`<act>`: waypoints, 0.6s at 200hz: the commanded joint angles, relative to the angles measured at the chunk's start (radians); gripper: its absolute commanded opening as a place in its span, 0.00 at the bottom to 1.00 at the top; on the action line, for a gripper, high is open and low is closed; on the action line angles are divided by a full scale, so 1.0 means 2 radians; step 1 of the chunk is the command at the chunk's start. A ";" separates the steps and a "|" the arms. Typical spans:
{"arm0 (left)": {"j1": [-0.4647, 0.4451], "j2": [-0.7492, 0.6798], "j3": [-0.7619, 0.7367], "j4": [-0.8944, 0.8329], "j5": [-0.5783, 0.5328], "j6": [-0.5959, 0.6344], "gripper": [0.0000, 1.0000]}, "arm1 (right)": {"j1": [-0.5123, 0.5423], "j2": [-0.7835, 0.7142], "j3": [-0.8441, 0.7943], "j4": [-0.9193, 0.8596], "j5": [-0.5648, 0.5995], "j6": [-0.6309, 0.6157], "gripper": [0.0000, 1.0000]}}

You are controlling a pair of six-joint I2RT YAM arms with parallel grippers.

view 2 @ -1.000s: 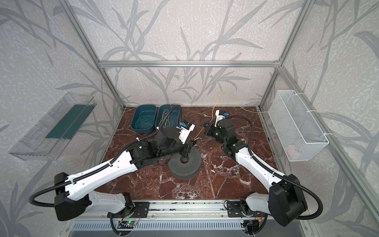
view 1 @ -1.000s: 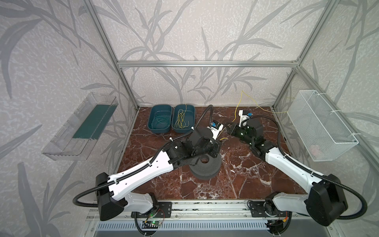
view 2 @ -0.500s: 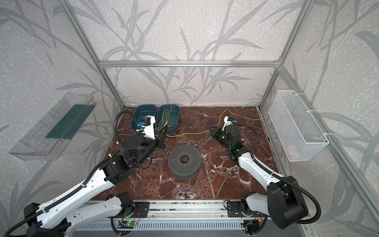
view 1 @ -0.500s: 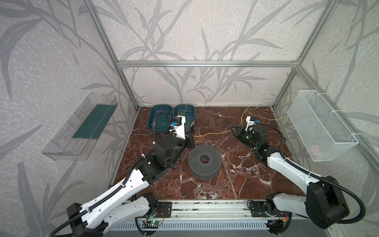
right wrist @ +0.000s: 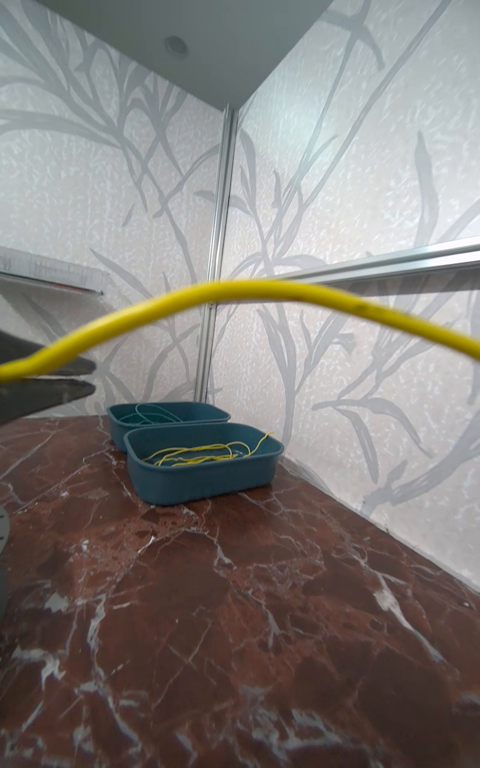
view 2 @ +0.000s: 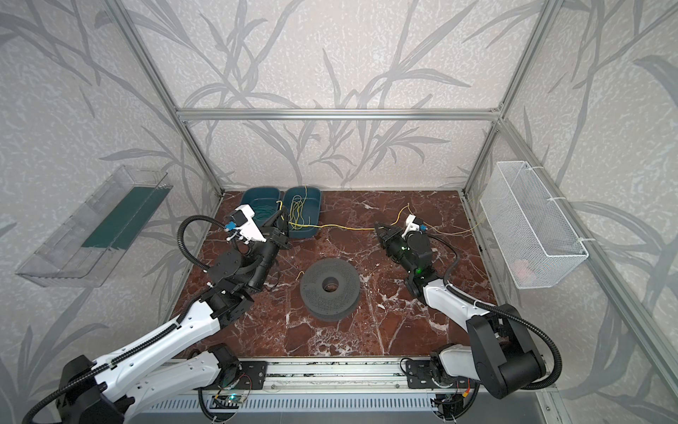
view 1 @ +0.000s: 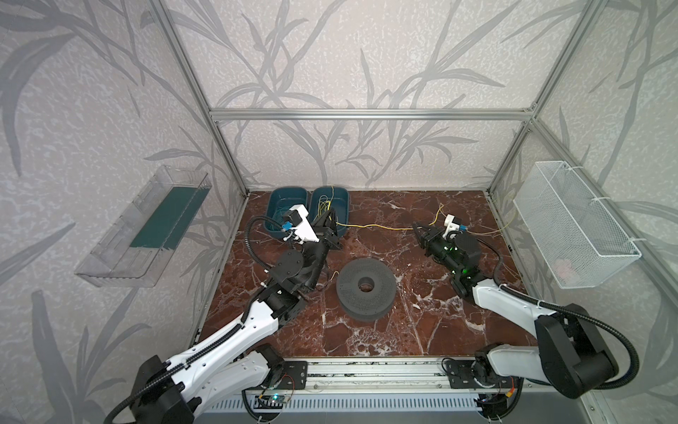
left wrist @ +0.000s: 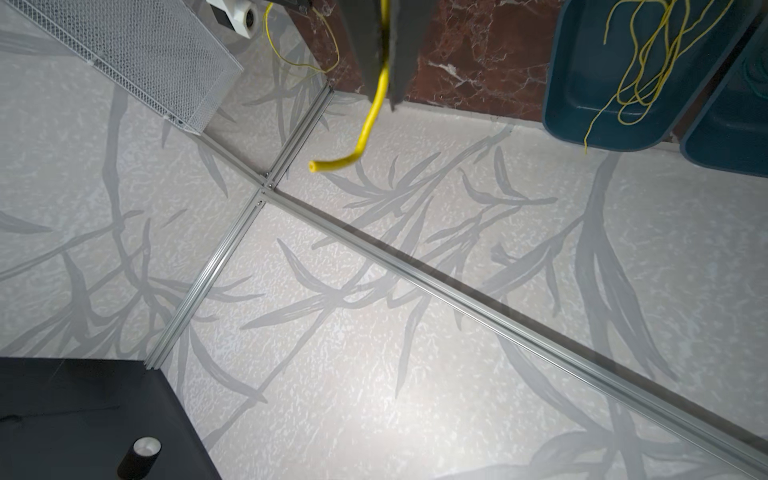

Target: Wrap the cables

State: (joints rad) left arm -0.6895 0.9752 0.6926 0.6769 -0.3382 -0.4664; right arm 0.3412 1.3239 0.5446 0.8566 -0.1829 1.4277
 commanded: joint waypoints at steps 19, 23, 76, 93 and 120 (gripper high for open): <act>0.053 -0.002 0.007 0.175 -0.034 -0.071 0.00 | -0.024 0.022 -0.028 0.059 0.112 0.058 0.00; 0.058 0.000 0.006 0.180 -0.029 -0.079 0.00 | -0.024 0.024 -0.031 0.065 0.115 0.062 0.00; 0.113 0.038 0.014 0.230 0.041 -0.184 0.00 | -0.028 0.056 -0.054 0.121 0.117 0.099 0.00; 0.122 0.057 0.021 0.248 0.075 -0.208 0.00 | -0.034 0.066 -0.054 0.121 0.098 0.099 0.00; 0.123 0.075 0.045 0.217 0.131 -0.205 0.00 | -0.056 0.074 -0.042 0.105 0.023 0.082 0.22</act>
State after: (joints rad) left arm -0.4877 1.1477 0.6865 0.9264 -0.0803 -0.8253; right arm 0.3241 1.4425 0.4728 1.1465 -0.1558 1.6180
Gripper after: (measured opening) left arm 0.048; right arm 0.137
